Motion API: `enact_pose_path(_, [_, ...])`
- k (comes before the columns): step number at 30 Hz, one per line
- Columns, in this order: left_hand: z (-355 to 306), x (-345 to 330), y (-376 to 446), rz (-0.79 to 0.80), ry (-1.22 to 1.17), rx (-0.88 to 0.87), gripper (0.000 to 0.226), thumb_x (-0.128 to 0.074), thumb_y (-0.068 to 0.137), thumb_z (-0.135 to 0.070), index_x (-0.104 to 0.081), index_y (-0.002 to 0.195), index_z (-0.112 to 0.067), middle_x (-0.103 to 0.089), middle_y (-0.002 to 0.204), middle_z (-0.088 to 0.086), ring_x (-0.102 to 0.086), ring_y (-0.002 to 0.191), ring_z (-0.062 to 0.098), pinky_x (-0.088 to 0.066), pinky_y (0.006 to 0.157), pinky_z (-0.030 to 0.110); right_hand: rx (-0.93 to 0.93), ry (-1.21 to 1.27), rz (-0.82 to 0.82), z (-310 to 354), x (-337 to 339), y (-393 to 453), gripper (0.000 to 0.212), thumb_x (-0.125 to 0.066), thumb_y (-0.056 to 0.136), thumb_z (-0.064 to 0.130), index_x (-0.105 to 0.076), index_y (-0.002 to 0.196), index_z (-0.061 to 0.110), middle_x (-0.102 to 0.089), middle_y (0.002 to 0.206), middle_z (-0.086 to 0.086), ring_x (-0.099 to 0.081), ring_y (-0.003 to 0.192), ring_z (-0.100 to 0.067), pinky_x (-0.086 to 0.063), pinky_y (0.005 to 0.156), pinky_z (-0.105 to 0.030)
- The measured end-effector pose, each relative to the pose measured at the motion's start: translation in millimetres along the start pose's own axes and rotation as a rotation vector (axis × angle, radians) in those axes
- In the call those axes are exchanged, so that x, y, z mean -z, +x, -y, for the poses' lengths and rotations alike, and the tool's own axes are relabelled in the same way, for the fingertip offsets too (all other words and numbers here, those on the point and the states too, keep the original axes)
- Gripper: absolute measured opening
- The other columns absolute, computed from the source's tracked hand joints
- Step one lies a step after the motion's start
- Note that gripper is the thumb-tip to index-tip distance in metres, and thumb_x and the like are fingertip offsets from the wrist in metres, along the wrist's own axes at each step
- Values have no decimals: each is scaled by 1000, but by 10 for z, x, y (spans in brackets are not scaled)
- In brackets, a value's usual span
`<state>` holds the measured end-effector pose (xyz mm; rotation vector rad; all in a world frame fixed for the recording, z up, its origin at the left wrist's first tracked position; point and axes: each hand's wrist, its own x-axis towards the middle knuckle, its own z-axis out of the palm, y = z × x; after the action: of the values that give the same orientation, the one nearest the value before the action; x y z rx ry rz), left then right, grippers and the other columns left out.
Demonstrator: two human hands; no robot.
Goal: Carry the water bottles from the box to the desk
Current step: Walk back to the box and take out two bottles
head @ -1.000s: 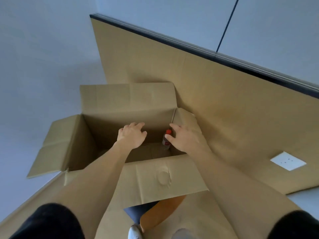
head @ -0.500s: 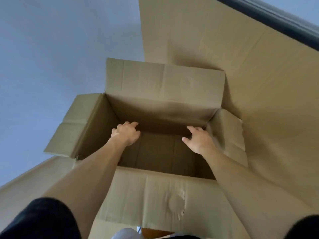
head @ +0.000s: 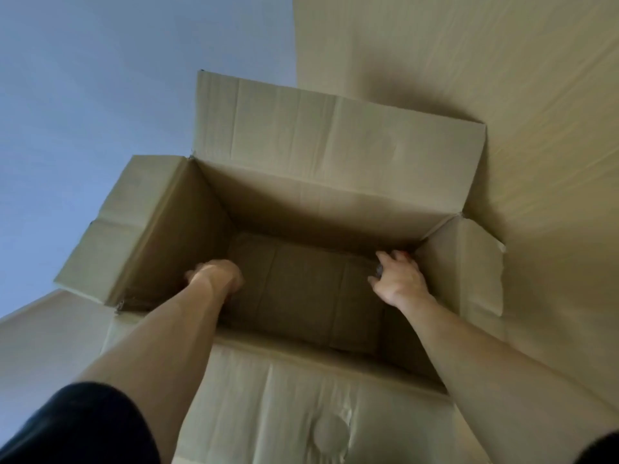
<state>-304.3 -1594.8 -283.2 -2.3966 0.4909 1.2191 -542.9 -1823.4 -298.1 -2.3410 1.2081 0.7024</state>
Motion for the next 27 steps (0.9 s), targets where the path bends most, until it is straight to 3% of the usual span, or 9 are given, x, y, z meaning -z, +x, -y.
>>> enact_pose_path(4, [44,-64,62,26,46,63,40,-57,96,-24,-61,133,-9,-57,137,15,-50,127,39,-41,109,53,-13,-29,9,-4,-66,52,68,-58,98,43,-27,157,29,-20,164,-5,-17,151,-34,-27,121,-48])
enact_pose_path(10, [46,-113,53,-50,32,132,49,-57,98,-34,-51,143,-14,-51,144,12,-45,132,35,-39,104,47,-42,-91,-22,57,-107,72,64,-61,95,38,-34,152,27,-22,161,-6,-19,148,-37,-34,115,-51])
enact_pose_path(17, [60,-127,107,-37,27,137,47,-53,101,-27,-49,144,-12,-48,145,13,-44,133,37,-40,107,50,-88,-135,-48,112,-140,110,63,-69,89,36,-42,145,24,-24,159,-7,-18,147,-37,-33,113,-52])
enact_pose_path(22, [63,-109,89,-98,112,90,36,-58,101,-22,-59,135,-10,-60,132,10,-60,121,31,-54,92,42,-101,-125,-51,107,-164,128,65,-69,89,33,-41,147,23,-18,162,-7,-13,150,-37,-32,116,-52])
enact_pose_path(27, [-35,-39,73,-226,212,-13,32,-58,99,-12,-63,130,-11,-65,127,8,-65,117,26,-56,85,35,-106,-119,-59,93,-159,124,65,-69,88,28,-42,147,22,-15,163,-6,-12,149,-36,-32,115,-51])
